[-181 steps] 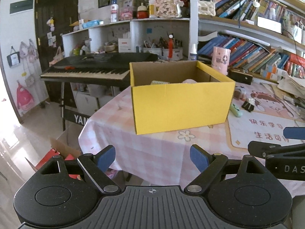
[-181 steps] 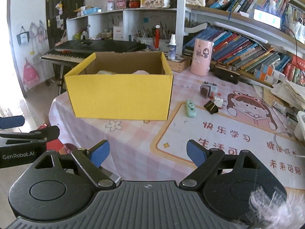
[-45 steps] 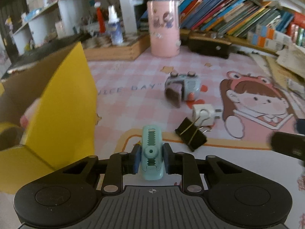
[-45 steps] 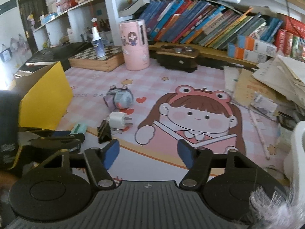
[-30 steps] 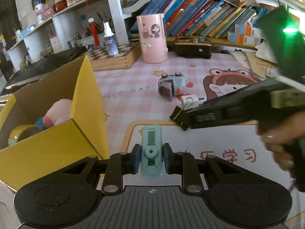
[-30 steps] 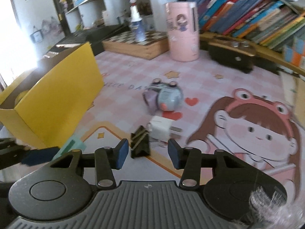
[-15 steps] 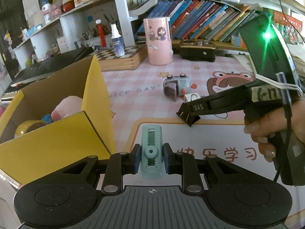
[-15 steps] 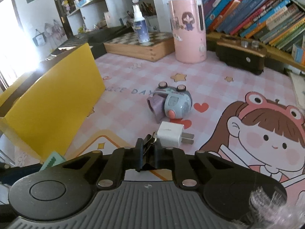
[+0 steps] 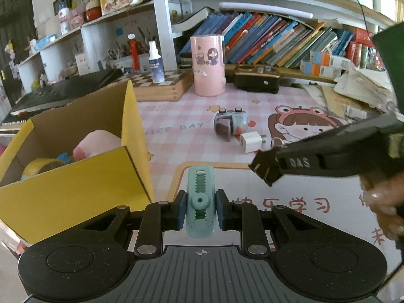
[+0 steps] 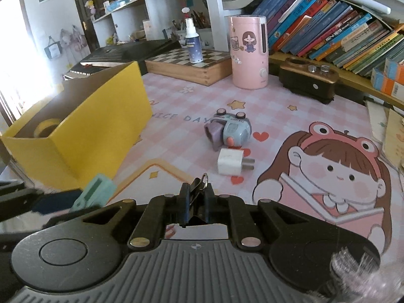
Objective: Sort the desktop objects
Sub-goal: 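Close the right tool on the black binder clip while the left tool holds the green clip, then carry the green clip and binder clip with both tools over the yellow box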
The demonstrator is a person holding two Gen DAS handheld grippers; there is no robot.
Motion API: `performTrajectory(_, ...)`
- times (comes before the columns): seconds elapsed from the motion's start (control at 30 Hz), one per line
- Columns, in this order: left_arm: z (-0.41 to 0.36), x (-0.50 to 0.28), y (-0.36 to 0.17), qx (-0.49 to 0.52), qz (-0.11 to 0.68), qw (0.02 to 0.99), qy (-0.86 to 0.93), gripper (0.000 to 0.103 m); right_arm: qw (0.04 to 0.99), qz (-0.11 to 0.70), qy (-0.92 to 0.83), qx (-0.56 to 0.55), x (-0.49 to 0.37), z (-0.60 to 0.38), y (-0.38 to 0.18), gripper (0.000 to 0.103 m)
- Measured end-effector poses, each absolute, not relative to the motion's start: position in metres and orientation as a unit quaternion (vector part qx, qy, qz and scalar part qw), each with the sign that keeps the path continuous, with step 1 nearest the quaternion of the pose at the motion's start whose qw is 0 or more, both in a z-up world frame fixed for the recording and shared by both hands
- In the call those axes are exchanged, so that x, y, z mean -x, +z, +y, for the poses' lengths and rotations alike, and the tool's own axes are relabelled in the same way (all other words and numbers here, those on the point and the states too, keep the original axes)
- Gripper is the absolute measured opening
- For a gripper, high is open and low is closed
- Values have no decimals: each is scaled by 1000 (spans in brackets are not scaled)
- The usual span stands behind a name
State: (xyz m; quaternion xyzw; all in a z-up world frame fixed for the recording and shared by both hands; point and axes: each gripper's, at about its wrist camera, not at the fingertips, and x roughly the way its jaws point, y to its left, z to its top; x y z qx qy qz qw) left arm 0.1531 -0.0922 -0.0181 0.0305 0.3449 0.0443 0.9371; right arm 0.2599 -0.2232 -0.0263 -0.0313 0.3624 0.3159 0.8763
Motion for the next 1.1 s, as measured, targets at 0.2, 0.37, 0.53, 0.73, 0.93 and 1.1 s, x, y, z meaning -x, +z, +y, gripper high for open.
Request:
performTrajectory(0.2, -76, -134, -12, -25, 335, 941, 33, 23, 879, 366, 305, 29, -228, -222, -17, 10)
performTrajectory(0.37, -64, -114, -9, -23, 331, 943, 21, 23, 885, 362, 292, 25, -199, -217, -9, 10)
performTrajectory(0.53, -50, -90, -5, -21, 326, 945, 10, 23, 886, 364, 287, 24, -163, -206, -3, 10)
performTrajectory(0.73, -30, -58, -4, -14, 330, 944, 8, 23, 881, 375, 289, 27, -120, -190, -2, 10)
performTrajectory(0.93, -9, -31, -5, -4, 335, 942, 15, 23, 883, 378, 278, 24, -92, -177, -2, 10)
performTrajectory(1.1, 8, -14, -5, 0, 335, 942, 23, 23, 881, 381, 278, 25, -70, -163, -4, 10)
